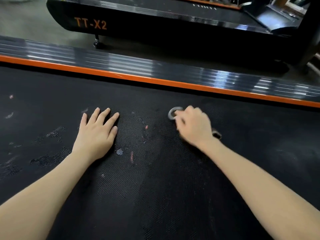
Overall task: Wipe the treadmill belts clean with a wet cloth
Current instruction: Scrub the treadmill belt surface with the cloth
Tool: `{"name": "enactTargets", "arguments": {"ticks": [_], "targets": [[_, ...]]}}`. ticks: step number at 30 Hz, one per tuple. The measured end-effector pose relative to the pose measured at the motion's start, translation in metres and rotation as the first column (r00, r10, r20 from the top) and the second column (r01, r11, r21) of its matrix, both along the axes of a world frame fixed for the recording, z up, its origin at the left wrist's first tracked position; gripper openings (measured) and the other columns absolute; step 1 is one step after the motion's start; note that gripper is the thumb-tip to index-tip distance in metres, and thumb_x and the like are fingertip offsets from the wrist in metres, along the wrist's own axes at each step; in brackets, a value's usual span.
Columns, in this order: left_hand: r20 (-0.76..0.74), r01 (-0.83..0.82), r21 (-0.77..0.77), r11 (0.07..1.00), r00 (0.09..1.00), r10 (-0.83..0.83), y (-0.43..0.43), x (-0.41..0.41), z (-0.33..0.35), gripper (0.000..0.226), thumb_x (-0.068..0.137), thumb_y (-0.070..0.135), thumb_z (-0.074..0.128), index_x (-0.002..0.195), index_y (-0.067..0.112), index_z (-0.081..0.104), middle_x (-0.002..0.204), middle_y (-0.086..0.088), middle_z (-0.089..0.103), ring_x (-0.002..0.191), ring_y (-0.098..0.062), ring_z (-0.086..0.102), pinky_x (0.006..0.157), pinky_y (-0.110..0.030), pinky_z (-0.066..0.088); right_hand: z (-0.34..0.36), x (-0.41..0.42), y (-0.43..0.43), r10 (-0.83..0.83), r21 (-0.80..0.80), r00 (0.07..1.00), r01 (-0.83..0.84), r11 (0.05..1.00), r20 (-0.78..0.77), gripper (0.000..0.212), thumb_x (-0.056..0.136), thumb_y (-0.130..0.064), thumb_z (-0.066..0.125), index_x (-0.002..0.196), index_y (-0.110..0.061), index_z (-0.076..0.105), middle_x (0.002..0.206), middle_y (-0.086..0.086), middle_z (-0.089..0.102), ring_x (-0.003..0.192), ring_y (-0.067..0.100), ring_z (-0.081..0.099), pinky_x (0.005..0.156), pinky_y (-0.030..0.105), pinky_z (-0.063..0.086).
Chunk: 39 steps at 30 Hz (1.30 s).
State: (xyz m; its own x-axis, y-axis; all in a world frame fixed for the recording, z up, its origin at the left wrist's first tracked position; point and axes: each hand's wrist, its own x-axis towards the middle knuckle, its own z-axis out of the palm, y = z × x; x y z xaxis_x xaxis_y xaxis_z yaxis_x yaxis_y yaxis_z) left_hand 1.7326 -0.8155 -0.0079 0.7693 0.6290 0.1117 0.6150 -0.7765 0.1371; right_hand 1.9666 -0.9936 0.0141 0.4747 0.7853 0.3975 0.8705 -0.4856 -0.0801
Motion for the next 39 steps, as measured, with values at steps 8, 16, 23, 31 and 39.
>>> {"name": "enactTargets", "arguments": {"ticks": [8,16,23,31,39], "targets": [[0.000,-0.005,-0.009,1.000,1.000,0.005,-0.001,0.001,0.002,0.063,0.090,0.046,0.015,0.145,0.026,0.037,0.152,-0.007,0.033,0.143,-0.031,0.019,0.114,-0.052,0.008,-0.003,-0.037,-0.016,0.059,-0.045,0.998,-0.060,0.997,-0.021,0.041,0.089,-0.040,0.036,0.091,-0.016,0.069,0.081,0.008,0.057,0.072,0.031,0.053,0.057,0.036,0.043],[0.008,-0.022,-0.022,1.000,1.000,0.022,-0.002,0.001,0.003,0.051,0.097,0.041,0.023,0.145,0.027,0.035,0.153,-0.005,0.031,0.144,-0.029,0.016,0.115,-0.050,0.006,0.007,-0.043,-0.047,0.387,-0.036,0.922,-0.387,0.922,0.022,0.056,0.087,-0.055,0.050,0.131,-0.022,0.057,0.123,0.003,0.056,0.104,0.023,0.050,0.078,0.036,0.040],[-0.013,-0.021,-0.019,1.000,1.000,0.021,0.000,0.000,0.001,0.063,0.089,0.047,0.014,0.145,0.027,0.035,0.153,-0.006,0.031,0.144,-0.029,0.017,0.115,-0.050,0.007,-0.006,-0.013,-0.025,0.495,-0.024,0.869,-0.495,0.869,0.010,0.032,0.091,-0.030,0.045,0.102,-0.016,0.073,0.101,-0.003,0.067,0.075,0.022,0.053,0.060,0.035,0.043],[0.004,-0.020,-0.012,1.000,1.000,0.020,0.000,0.002,-0.002,0.075,0.083,0.053,0.000,0.146,0.029,0.035,0.153,-0.004,0.030,0.145,-0.027,0.015,0.115,-0.049,0.006,0.016,0.059,0.043,-0.411,-0.085,0.892,0.402,0.912,-0.186,0.041,0.100,-0.034,0.036,0.119,-0.010,0.063,0.117,0.014,0.050,0.106,0.032,0.050,0.086,0.040,0.045],[-0.007,-0.012,-0.024,1.000,1.000,0.012,0.000,0.000,0.000,0.078,0.080,0.055,-0.004,0.147,0.032,0.029,0.155,-0.001,0.025,0.146,-0.024,0.010,0.116,-0.048,0.003,0.006,-0.041,0.105,0.206,-0.022,0.964,-0.212,0.977,-0.166,0.034,0.097,-0.026,0.041,0.109,-0.015,0.071,0.101,0.016,0.059,0.095,0.034,0.052,0.076,0.038,0.045]]}}
